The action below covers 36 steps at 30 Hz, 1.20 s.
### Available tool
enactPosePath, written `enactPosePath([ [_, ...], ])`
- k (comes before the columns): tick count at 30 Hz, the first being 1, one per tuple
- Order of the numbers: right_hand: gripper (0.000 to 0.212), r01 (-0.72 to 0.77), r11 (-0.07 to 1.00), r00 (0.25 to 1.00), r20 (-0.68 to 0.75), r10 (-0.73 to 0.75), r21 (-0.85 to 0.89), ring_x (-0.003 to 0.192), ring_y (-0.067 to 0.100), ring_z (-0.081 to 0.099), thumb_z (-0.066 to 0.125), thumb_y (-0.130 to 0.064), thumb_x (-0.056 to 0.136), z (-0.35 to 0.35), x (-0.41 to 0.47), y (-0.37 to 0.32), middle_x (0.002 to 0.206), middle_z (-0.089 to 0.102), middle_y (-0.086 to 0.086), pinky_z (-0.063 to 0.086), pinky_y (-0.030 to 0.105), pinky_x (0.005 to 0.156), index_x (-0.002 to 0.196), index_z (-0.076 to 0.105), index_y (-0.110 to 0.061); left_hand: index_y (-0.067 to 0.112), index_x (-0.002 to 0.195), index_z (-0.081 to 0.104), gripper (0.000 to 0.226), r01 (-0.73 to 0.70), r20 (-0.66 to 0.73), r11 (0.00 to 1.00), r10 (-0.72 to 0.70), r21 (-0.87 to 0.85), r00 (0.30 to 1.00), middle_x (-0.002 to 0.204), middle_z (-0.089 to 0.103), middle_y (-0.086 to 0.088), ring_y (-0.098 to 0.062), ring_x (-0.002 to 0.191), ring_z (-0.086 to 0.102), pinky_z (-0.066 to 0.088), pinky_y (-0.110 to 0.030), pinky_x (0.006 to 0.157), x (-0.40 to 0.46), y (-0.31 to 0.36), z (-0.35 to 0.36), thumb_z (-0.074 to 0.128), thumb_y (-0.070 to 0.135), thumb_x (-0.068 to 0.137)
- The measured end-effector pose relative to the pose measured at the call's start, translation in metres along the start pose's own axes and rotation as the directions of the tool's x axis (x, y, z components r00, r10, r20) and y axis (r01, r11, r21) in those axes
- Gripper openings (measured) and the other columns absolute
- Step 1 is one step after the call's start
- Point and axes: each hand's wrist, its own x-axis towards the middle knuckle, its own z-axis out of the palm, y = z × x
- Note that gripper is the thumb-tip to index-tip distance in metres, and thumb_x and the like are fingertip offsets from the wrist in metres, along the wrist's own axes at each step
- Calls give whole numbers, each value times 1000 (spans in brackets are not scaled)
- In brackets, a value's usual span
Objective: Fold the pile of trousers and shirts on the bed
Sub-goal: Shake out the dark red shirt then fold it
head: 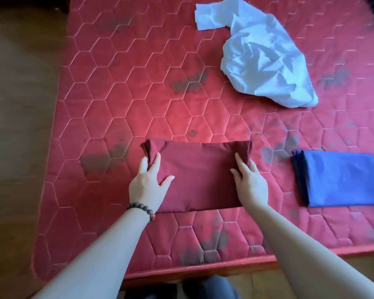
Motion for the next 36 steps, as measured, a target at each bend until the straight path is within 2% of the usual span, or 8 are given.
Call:
enactPosePath([
  [6, 49, -25, 1000, 993, -113, 24, -4, 113, 31, 60, 51, -37, 97, -76, -34, 51, 149, 41, 5, 49, 37, 85, 145, 38, -36, 23, 143, 47, 73, -94, 0, 995, 94, -42, 996, 145, 41, -14, -36, 106, 62, 52, -40, 78, -39, 80, -12, 76, 41, 78],
  [9, 50, -15, 1000, 987, -160, 16, 6, 110, 31, 61, 53, -34, 97, -114, -27, 104, 148, 42, 4, 49, 39, 84, 145, 39, -35, 24, 143, 47, 72, -110, 8, 991, 111, -78, 994, 147, 40, -16, -39, 101, 63, 53, -42, 77, -52, 139, 11, 77, 39, 78],
  [15, 52, -19, 1000, 980, -199, 13, -25, 101, 30, 64, 57, -33, 95, -166, 30, 266, 146, 44, -3, 50, 37, 78, 144, 40, -39, 21, 140, 51, 73, -118, 7, 983, 120, -138, 993, 142, 46, -22, -42, 94, 67, 55, -43, 71, -68, 282, 124, 81, 36, 75],
  [21, 52, -23, 993, 988, -157, 5, -115, 108, 32, 62, 52, -39, 96, -191, 93, 414, 150, 40, 2, 50, 35, 78, 145, 34, -43, 16, 137, 54, 72, -96, 12, 984, 99, -151, 995, 135, 51, -25, -44, 87, 67, 56, -43, 65, -78, 395, 239, 82, 34, 73],
  [25, 56, -17, 999, 997, -70, 13, -48, 115, 31, 58, 52, -35, 97, -174, 112, 472, 152, 35, 3, 48, 34, 83, 147, 30, -43, 21, 142, 48, 71, -73, 60, 989, 81, -127, 995, 141, 46, -21, -40, 98, 66, 56, -41, 71, -80, 414, 290, 78, 34, 78],
  [27, 65, -41, 999, 997, 60, 41, -13, 123, 31, 53, 53, -36, 96, -160, 116, 490, 157, 24, 8, 45, 35, 90, 150, 18, -45, 31, 149, 32, 77, -39, 142, 996, 50, -77, 989, 150, 34, -14, -36, 108, 62, 53, -38, 80, -77, 410, 307, 71, 40, 83],
  [30, 75, -48, 999, 988, 151, 45, 16, 130, 30, 47, 57, -36, 94, -147, 120, 506, 160, 16, 10, 45, 36, 93, 151, 10, -41, 39, 152, 15, 86, -19, 198, 999, 24, -28, 980, 155, 24, -12, -36, 107, 62, 50, -35, 85, -67, 401, 320, 66, 49, 83],
  [36, 77, 21, 999, 1000, 19, -22, 46, 112, 36, 59, 62, -30, 92, -143, 129, 504, 157, 24, 15, 47, 37, 87, 152, 14, -39, 25, 151, 27, 89, -131, 54, 989, 127, 71, 990, 143, 42, -20, -38, 75, 68, 53, -33, 60, -58, 401, 323, 75, 42, 78],
])
